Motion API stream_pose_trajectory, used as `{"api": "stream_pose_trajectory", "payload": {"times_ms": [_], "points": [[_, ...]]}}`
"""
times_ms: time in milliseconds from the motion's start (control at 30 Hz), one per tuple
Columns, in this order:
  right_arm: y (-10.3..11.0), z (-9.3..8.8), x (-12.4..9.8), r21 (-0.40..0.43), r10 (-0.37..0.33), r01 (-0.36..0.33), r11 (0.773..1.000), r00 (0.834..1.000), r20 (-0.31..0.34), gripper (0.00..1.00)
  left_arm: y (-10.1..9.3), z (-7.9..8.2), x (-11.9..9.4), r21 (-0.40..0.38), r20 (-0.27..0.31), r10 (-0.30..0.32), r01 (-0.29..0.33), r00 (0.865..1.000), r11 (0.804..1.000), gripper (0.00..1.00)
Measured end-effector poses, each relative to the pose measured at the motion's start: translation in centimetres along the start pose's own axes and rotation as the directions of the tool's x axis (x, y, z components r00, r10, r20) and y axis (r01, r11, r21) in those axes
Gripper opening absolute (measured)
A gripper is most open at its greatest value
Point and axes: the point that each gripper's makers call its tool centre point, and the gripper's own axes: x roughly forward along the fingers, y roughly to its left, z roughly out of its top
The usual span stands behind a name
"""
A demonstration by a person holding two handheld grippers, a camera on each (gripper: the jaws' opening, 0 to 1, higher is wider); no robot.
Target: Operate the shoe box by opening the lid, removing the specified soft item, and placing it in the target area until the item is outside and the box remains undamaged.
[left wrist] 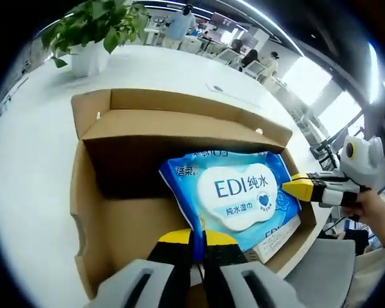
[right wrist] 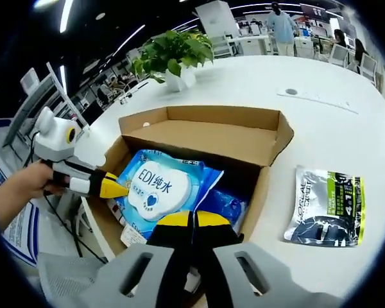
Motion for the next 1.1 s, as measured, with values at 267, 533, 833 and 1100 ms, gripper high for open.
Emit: {"api": "stream_pose_trajectory", "payload": {"times_ms": [267, 533, 833, 1100], "points": [[0.3, 1.0, -1.1, 0.026, 0.017, -0.018, 1.000, 1.000, 0.026, 0.00, -0.7, 1.1, -1.4, 0.028, 0.036, 0.001, -0.002, 0.999, 1.000, 0.03], [0.2, 2.3, -2.7, 0.045, 0.026, -0.028, 0.999, 0.998, 0.060, 0.00, -2.1, 2.4, -2.6, 0.052, 0.074, -0.009, 0.005, 0.997, 0.999, 0.03], [-0.7, 3.1, -4.5, 0.068, 0.020, -0.025, 0.997, 0.996, 0.085, 0.00, -4.1, 3.5, -2.7, 0.074, 0.099, -0.020, 0.013, 0.995, 0.997, 0.03], [-2.6, 3.4, -6.5, 0.088, -0.003, -0.006, 0.996, 0.995, 0.100, 0.00, -6.3, 4.1, -2.1, 0.083, 0.104, -0.058, 0.050, 0.993, 0.995, 0.03]]}}
